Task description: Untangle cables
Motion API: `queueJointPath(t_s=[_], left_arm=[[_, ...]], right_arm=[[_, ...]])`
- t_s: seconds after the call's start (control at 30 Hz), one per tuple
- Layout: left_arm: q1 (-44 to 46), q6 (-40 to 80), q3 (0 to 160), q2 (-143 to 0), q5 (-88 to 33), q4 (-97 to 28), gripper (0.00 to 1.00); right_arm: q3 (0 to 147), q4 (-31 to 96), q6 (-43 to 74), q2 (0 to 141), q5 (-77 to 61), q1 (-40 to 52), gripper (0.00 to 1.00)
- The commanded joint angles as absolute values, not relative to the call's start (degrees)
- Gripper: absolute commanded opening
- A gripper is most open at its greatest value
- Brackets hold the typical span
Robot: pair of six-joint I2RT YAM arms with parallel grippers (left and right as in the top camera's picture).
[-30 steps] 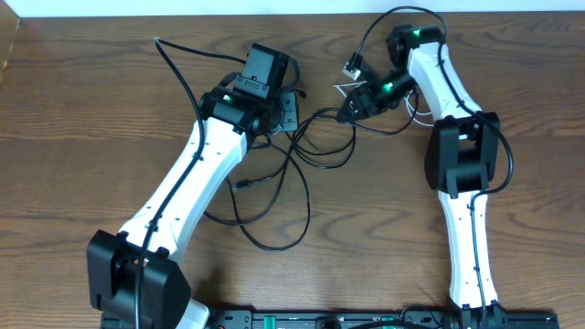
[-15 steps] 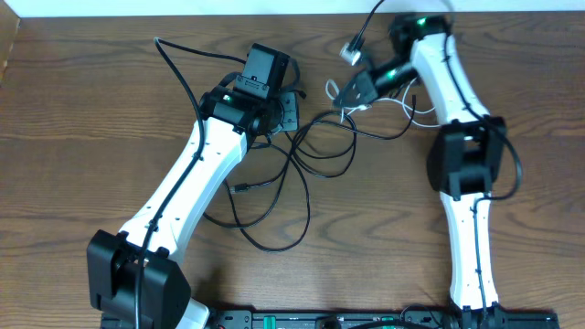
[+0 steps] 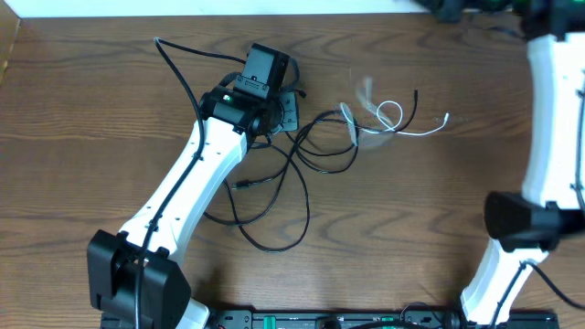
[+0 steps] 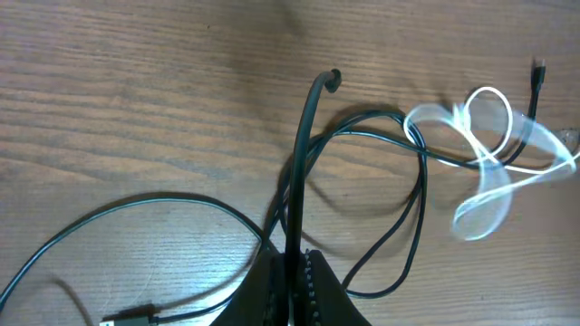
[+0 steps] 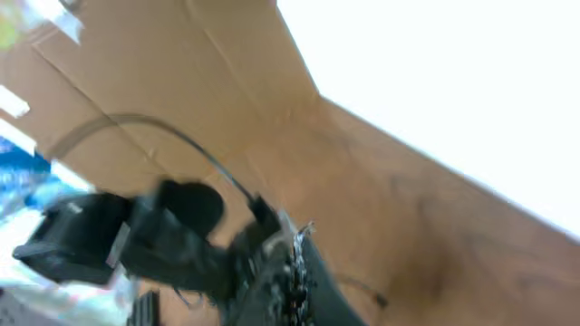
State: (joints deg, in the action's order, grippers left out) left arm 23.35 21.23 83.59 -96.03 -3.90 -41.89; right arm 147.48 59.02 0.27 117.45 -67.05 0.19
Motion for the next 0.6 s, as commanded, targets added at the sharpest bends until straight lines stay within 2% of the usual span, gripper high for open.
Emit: queueJointPath(t_s=[0.0, 0.1, 0.23, 0.3, 0.37, 0.47, 0.57], left_arm=[[23.3, 21.8, 83.4, -96.5, -2.9, -42.0, 0.07], [23.3, 21.8, 83.4, -96.5, -2.9, -42.0, 0.07], [23.3, 21.8, 83.4, -96.6, -2.9, -42.0, 0.07], [23.3, 21.8, 83.4, -96.6, -2.9, -42.0, 0.10], [23.3, 21.8, 83.4, -96.6, -3.0, -42.4, 0.17], [23.3, 21.8, 83.4, -96.7, -3.0, -42.7, 0.28], [23.3, 21.8, 83.4, -96.7, -5.1, -42.5, 0.39]], right_arm=[[147.5, 51.2, 16.8, 115.0, -70.6, -3.8, 0.01], [147.5, 48.7, 20.6, 114.6, -71.2, -6.1, 0.01], [147.3, 55.1, 17.4, 115.2, -69.9, -7.1, 0.01], [147.3, 61.6, 13.3, 115.5, -64.9, -7.0, 0.11], [147.3, 68.0, 8.4, 115.9, -57.5, -6.3, 0.27], [147.3, 75.0, 3.0, 116.9, -49.1, -4.4, 0.45], [147.2, 79.6, 0.3, 118.6, -42.9, -2.5, 0.57]])
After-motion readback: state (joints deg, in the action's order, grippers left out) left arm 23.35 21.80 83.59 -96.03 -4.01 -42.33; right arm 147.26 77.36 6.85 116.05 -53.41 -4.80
